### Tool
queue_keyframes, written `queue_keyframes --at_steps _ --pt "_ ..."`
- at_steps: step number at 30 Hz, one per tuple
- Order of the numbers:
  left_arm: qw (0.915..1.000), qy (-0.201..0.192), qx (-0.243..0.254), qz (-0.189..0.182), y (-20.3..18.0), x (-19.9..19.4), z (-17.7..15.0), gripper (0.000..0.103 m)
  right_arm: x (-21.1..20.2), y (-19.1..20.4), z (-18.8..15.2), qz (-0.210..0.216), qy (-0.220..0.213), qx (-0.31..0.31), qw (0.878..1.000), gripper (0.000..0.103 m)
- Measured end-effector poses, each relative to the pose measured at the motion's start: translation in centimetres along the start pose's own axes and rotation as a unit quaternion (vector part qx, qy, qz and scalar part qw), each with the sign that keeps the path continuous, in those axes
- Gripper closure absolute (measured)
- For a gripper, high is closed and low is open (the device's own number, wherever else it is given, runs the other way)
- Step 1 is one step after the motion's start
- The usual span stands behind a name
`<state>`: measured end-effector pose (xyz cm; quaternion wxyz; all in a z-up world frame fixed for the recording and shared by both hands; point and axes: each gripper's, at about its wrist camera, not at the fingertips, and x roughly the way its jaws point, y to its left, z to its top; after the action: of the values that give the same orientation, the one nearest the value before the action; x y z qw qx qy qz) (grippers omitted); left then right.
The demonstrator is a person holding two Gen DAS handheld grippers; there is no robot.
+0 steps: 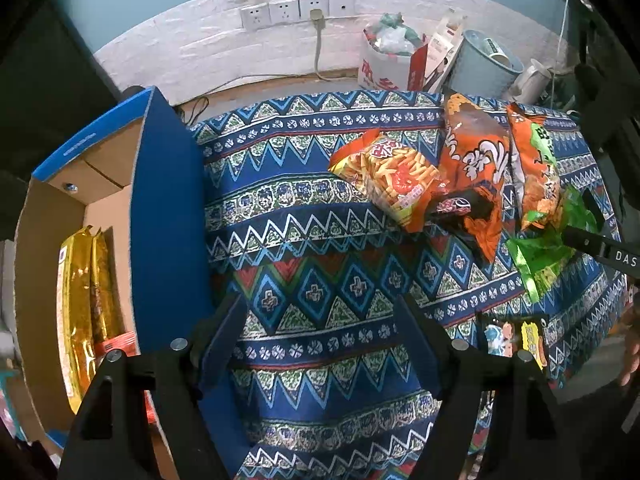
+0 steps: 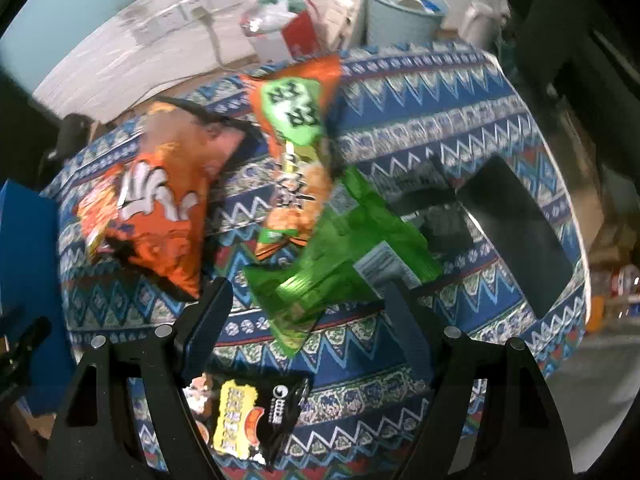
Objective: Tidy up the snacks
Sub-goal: 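Grasp a red fries bag with the left tool while the right grasps a green bag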
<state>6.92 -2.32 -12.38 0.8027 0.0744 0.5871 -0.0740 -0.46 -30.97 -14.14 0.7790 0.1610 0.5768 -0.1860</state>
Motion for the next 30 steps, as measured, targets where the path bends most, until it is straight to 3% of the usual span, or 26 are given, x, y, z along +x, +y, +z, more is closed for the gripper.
queue_keyframes --at_steps 8,16,17,19,23,30 --pt "0.9999 0.009 -0.006 -0.006 -1.0 1.4 1.6 0.026 2.6 -1.3 0.5 -0.012 0.014 0.025 1.000 0.026" --pt "0.9986 0.016 -0.045 -0.024 -1.5 2.5 4.4 0.025 4.8 -1.7 0.1 0.034 0.037 0.032 0.998 0.026" --pt "0.9982 0.016 -0.051 -0.026 -1.5 2.7 4.7 0.025 4.8 -1.6 0.0 0.036 0.034 0.026 0.998 0.028" --pt "0.9970 0.018 -0.068 -0.033 -1.5 3.2 5.5 0.025 4.5 -1.2 -0.3 0.050 0.025 0.006 0.998 0.042" --pt "0.9950 0.023 -0.091 -0.033 -1.6 4.3 7.0 0.025 3.8 0.0 -0.7 0.045 0.011 -0.047 0.998 0.076" --pt "0.9895 0.030 -0.133 -0.048 -1.8 5.6 8.6 0.025 2.9 1.5 -2.4 -0.015 -0.013 -0.135 0.991 0.078"
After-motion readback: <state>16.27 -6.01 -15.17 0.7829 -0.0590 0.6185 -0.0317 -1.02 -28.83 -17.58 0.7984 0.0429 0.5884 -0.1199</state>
